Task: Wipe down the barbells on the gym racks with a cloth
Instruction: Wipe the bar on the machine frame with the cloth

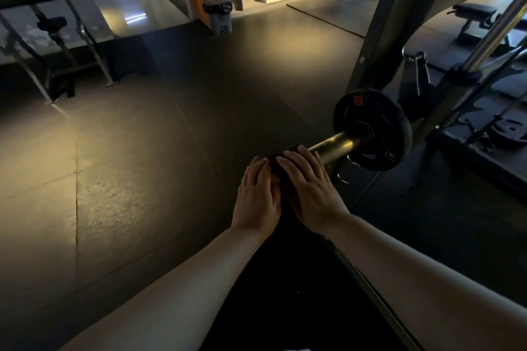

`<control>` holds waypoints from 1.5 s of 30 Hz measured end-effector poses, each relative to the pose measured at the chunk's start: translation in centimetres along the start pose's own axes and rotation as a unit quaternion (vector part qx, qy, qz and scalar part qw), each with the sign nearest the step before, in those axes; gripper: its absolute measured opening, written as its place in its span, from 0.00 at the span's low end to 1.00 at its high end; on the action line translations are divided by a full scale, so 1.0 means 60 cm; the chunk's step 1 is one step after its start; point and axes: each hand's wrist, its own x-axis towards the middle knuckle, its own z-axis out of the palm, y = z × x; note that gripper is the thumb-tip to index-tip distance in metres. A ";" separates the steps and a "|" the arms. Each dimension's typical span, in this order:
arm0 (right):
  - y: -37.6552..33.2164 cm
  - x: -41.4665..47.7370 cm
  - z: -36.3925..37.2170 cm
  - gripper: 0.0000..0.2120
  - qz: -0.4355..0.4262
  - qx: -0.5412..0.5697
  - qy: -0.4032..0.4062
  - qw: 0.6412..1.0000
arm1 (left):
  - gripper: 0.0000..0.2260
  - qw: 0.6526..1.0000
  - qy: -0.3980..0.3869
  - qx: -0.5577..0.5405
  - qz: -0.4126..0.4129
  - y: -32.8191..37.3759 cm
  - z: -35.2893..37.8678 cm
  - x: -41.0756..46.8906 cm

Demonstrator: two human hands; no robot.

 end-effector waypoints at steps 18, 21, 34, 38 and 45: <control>0.026 0.025 -0.028 0.29 0.121 0.029 0.013 0.992 | 0.25 0.994 -0.020 0.106 0.010 0.027 -0.012 0.008; -0.013 0.018 -0.022 0.33 0.125 0.041 -0.031 0.991 | 0.24 0.992 -0.028 0.123 -0.010 0.034 -0.007 0.015; -0.015 0.015 -0.028 0.37 0.104 0.084 -0.047 0.990 | 0.26 0.988 -0.039 0.152 -0.008 0.035 0.001 0.027; 0.042 0.018 -0.054 0.33 0.060 0.028 -0.062 0.996 | 0.26 0.993 -0.010 0.115 -0.013 0.032 0.006 0.026; -0.001 0.023 -0.043 0.33 0.112 0.059 -0.048 0.991 | 0.25 0.990 -0.035 0.140 -0.010 0.041 0.002 0.036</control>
